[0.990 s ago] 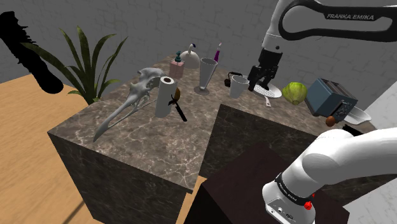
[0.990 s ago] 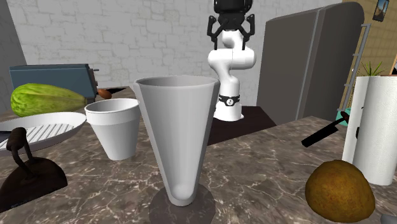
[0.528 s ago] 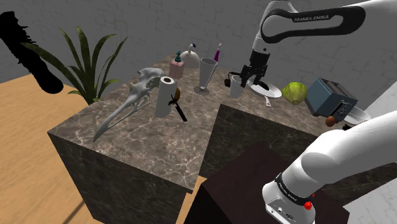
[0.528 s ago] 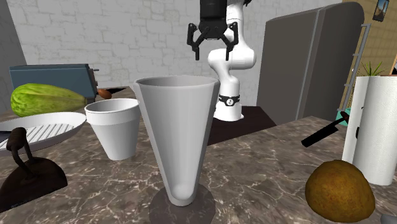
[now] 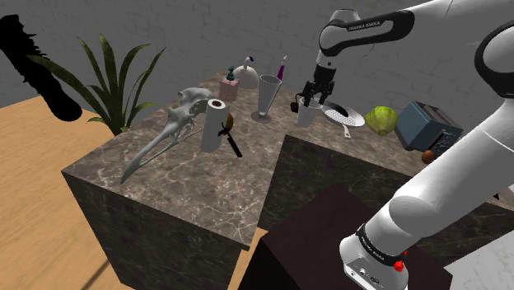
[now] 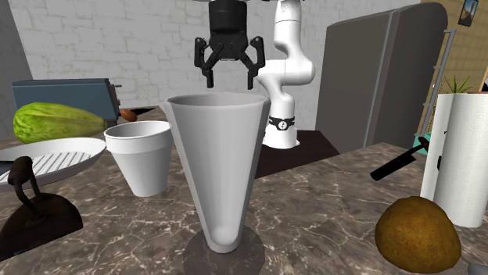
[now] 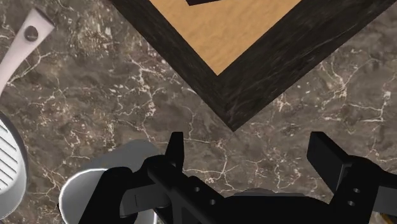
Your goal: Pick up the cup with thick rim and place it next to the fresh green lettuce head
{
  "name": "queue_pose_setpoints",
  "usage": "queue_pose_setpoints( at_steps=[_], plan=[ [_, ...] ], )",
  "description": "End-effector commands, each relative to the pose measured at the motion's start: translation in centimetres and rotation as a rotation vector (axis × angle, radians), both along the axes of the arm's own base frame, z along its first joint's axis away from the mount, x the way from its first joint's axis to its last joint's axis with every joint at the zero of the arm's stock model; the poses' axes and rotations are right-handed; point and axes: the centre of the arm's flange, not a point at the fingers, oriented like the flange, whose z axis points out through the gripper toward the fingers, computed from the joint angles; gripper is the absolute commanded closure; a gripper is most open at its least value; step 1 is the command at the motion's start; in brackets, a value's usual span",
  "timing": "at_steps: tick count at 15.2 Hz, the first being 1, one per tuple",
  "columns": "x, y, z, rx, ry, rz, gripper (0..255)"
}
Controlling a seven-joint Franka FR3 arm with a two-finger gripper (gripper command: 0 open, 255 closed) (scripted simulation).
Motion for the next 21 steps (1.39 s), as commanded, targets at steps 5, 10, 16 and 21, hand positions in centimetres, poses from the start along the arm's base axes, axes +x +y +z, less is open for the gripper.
queue_pose_setpoints(
  at_steps=[5, 10, 16, 21],
  plan=[
    [5.3, -5.1, -2.4, -0.005, -0.008, -0.013, 0],
    [9.9, -9.3, -4.2, -0.008, -0.014, -0.024, 0],
    [11.1, -10.6, -6.8, -0.009, -0.016, -0.027, 0],
    [11.0, -10.7, -8.7, -0.009, -0.016, -0.027, 0]
  ],
)
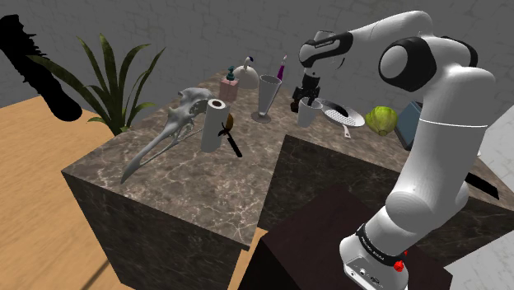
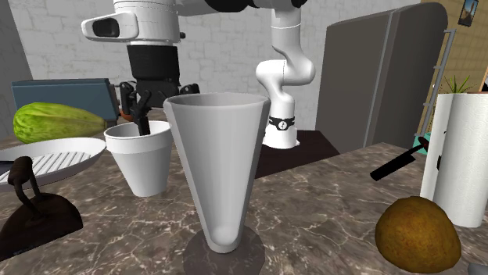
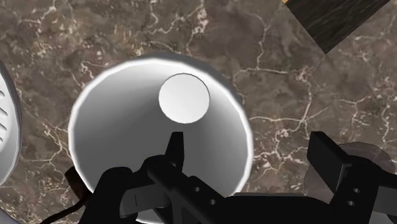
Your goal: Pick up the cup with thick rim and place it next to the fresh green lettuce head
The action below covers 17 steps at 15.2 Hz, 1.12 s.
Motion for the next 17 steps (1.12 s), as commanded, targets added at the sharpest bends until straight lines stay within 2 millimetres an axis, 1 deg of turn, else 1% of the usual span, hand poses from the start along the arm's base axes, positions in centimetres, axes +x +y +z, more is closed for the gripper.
queue_pose_setpoints(
  at_steps=[1, 6, 7, 16, 17],
  plan=[
    [-0.04, -0.02, -0.16, 0.000, -0.001, 0.000, 0],
    [-0.04, -0.02, -0.16, 0.000, -0.001, 0.000, 0],
    [-0.04, -0.02, -0.16, 0.000, -0.001, 0.000, 255],
    [-0.04, -0.02, -0.16, 0.000, -0.001, 0.000, 255],
    [-0.05, -0.02, 0.37, 0.000, -0.001, 0.000, 255]
  ],
)
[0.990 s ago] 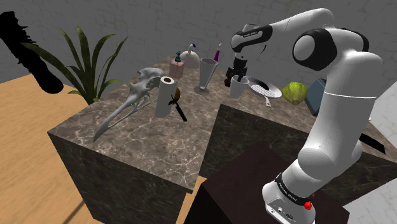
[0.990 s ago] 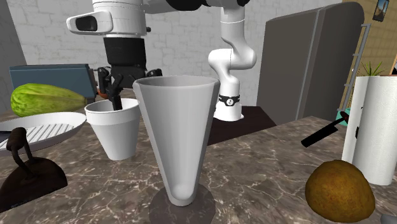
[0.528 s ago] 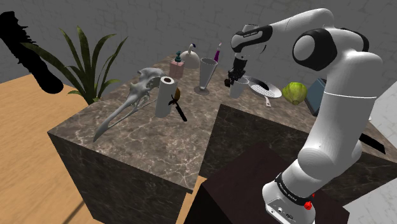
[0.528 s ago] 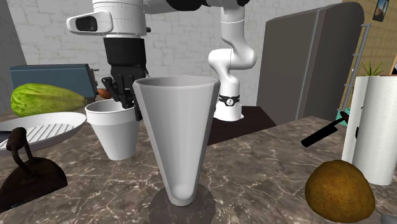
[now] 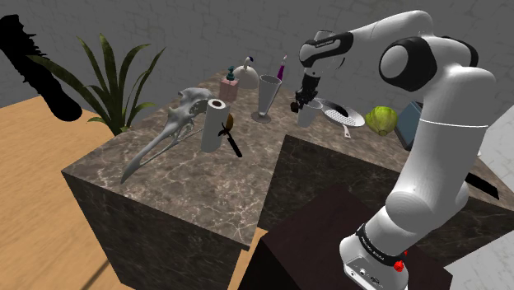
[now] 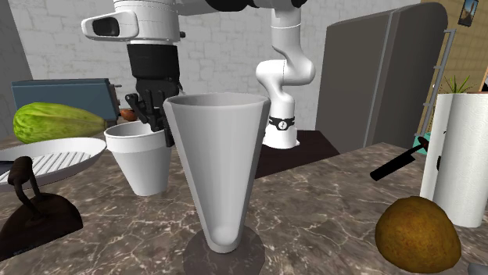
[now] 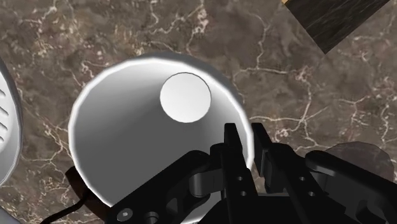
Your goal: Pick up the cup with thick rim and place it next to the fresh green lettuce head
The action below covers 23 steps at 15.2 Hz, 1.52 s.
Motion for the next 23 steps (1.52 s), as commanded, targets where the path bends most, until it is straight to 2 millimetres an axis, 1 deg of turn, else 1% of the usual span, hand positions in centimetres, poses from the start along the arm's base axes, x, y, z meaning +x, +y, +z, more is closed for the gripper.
queue_pose_setpoints(
  at_steps=[1, 23],
  plan=[
    [0.0, 0.0, 0.8, 0.000, 0.001, -0.001, 255],
    [0.0, 0.0, 12.4, 0.000, 0.001, 0.000, 255]
  ],
)
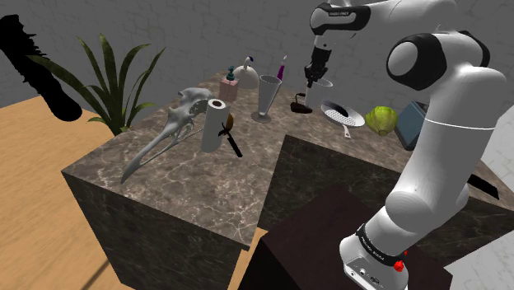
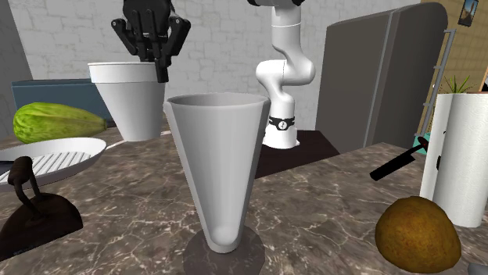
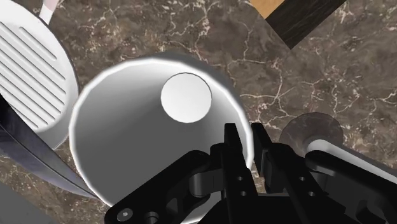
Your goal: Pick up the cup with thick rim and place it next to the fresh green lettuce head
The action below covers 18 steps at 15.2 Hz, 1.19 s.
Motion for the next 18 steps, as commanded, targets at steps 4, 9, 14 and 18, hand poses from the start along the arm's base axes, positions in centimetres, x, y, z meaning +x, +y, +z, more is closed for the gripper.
queue_pose_setpoints(
  at_steps=[4, 9, 14, 18],
  plan=[
    [0.1, 0.1, 2.7, 0.000, 0.000, 0.000, 255],
    [0.1, 0.1, 5.3, 0.000, 0.000, 0.000, 255],
    [0.1, 0.1, 8.0, 0.000, 0.000, 0.000, 255],
    [-0.8, -0.9, 9.3, 0.000, 0.000, 0.000, 255]
  ],
)
